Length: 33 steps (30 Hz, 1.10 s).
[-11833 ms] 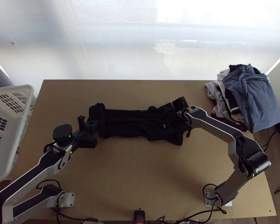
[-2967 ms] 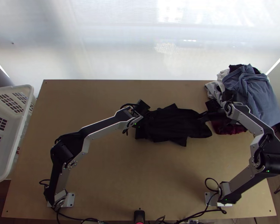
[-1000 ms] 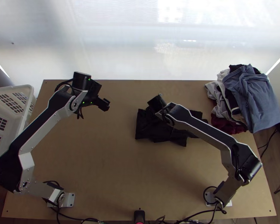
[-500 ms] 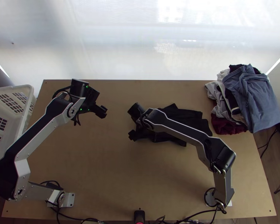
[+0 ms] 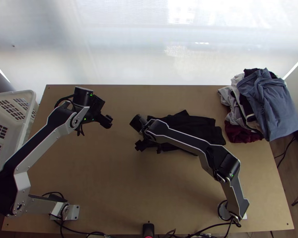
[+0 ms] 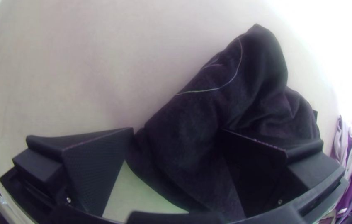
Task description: Fold the t-shirt
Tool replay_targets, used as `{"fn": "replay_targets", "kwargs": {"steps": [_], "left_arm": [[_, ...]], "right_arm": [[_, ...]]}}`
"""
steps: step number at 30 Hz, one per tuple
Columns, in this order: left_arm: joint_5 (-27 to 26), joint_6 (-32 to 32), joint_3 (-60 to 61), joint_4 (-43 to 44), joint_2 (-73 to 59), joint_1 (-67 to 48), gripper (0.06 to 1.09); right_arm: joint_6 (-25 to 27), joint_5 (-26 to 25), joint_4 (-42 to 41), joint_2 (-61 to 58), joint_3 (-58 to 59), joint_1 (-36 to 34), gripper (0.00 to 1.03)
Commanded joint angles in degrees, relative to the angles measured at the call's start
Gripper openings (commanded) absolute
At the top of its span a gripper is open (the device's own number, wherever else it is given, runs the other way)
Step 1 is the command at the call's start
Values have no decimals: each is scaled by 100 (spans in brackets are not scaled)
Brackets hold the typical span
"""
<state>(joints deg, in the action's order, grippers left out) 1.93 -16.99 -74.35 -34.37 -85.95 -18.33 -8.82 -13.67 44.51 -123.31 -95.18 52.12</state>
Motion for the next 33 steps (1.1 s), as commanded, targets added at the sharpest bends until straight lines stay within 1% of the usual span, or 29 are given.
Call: {"fn": "replay_targets", "kwargs": {"steps": [1, 3, 6, 7, 10, 12, 14, 16, 19, 20, 23, 25, 28, 31, 33], "left_arm": [[0, -85, 52, 36, 43, 75, 103], [0, -138, 69, 36, 61, 92, 103], [0, -164, 87, 36, 79, 119, 103], [0, -173, 78, 36, 87, 128, 103], [0, -225, 87, 36, 87, 154, 103], [0, -234, 78, 44, 87, 163, 103], [0, -234, 78, 44, 79, 163, 103], [0, -234, 78, 44, 87, 163, 103], [0, -234, 78, 44, 96, 163, 103], [0, -252, 87, 44, 96, 154, 103], [0, -296, 78, 44, 96, 163, 103], [0, -296, 78, 62, 79, 145, 103], [0, -296, 78, 62, 52, 66, 103], [0, -287, 78, 62, 35, -57, 103], [0, -278, 78, 62, 17, -154, 103]], "right_arm": [[-50, -417, 22, -255, -106, 35, 89], [-59, -417, 49, -273, -80, 35, 81], [-102, -417, 102, -220, 25, 26, 57], [-76, -417, 93, -159, 87, 18, 47], [65, -364, 31, 70, 324, 9, 24], [135, -259, 22, 202, 509, 0, 13], [284, 5, 5, 334, 720, -9, 3], [460, 225, 5, 474, 983, -17, 3], [917, 1033, 14, 711, 1432, -17, 3], [1023, 1139, 14, 834, 1590, -9, 3], [1409, 1323, 31, 1195, 2047, 106, 3], [1717, 1332, -4, 1546, 2416, 211, 3], [1981, 1350, 5, 2065, 2943, 343, 3], [2367, 1692, 172, 2663, 3523, 527, 3], [2613, 1815, 330, 3120, 3901, 703, 3]]}}
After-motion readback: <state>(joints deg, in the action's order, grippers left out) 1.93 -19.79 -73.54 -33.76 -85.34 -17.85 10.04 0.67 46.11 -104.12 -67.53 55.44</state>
